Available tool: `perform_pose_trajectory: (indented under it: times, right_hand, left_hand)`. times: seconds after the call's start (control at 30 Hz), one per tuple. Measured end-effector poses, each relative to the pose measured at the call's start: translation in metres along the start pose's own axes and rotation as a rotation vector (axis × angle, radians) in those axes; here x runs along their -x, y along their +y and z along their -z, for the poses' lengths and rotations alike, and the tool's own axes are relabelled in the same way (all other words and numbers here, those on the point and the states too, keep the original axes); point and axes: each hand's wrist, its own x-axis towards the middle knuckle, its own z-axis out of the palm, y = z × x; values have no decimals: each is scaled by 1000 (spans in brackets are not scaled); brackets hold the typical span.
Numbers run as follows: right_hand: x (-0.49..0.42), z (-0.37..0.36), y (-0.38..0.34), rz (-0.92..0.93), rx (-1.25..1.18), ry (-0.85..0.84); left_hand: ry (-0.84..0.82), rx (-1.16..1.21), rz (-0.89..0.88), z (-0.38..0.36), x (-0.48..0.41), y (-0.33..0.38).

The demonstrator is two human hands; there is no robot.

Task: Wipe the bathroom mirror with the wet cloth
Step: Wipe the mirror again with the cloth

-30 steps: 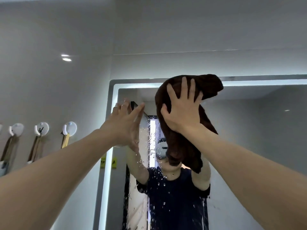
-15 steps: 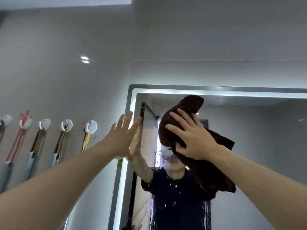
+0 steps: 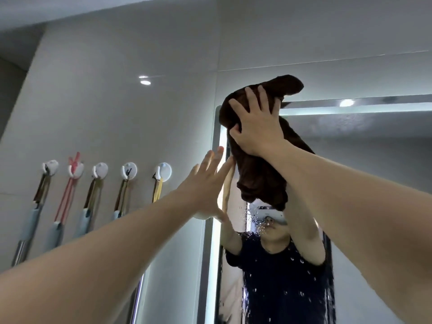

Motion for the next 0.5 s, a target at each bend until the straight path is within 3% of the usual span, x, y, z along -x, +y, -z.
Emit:
perform_pose_trajectory:
  times: [0.17, 0.33, 0.5]
  right_hand:
    - [1, -1, -3, 119, -17, -64]
    - [32, -11, -24, 235, -13, -96]
    - [108, -25, -65, 378, -85, -141]
  left_hand:
    - [101, 190, -43, 5, 14, -12]
    - [555, 332, 89, 27, 17, -17]
    - [487, 360, 182, 47, 18, -17]
